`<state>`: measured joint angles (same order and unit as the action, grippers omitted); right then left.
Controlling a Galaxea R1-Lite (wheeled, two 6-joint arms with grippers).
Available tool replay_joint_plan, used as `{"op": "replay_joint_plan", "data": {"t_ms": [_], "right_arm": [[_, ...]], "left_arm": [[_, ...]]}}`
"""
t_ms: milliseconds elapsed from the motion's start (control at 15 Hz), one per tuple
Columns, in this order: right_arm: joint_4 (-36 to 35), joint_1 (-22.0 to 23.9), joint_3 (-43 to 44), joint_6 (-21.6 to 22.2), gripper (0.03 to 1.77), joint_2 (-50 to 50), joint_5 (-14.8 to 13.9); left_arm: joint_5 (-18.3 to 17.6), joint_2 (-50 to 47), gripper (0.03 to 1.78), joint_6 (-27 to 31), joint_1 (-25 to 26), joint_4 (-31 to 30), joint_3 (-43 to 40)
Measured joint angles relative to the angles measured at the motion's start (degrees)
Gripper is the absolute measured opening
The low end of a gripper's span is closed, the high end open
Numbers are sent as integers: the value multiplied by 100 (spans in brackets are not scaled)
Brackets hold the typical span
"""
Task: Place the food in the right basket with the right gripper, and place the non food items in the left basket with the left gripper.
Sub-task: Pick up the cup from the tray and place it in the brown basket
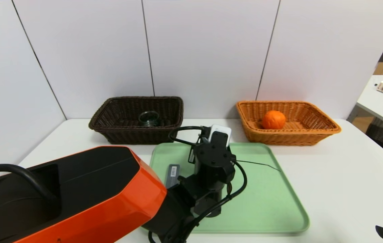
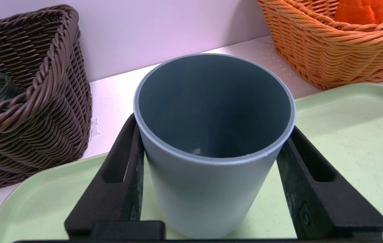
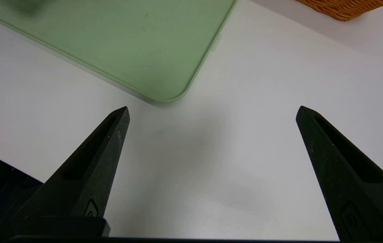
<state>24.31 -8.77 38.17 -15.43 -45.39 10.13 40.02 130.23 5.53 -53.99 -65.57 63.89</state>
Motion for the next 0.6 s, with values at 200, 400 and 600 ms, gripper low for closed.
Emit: {"op": "replay_joint_plan", "data": {"t_ms": [200, 400, 600], "right_arm": [[-2, 0, 22, -29, 170, -4, -5], [-2, 0, 22, -39, 170, -9, 0], [-9, 0, 0, -39, 170, -21, 6]], "left_arm": [[-2, 15, 110, -11, 5, -9, -24], [16, -18, 110, -2, 2, 17, -48], [-2, -278, 110, 39, 0, 246, -185]]}}
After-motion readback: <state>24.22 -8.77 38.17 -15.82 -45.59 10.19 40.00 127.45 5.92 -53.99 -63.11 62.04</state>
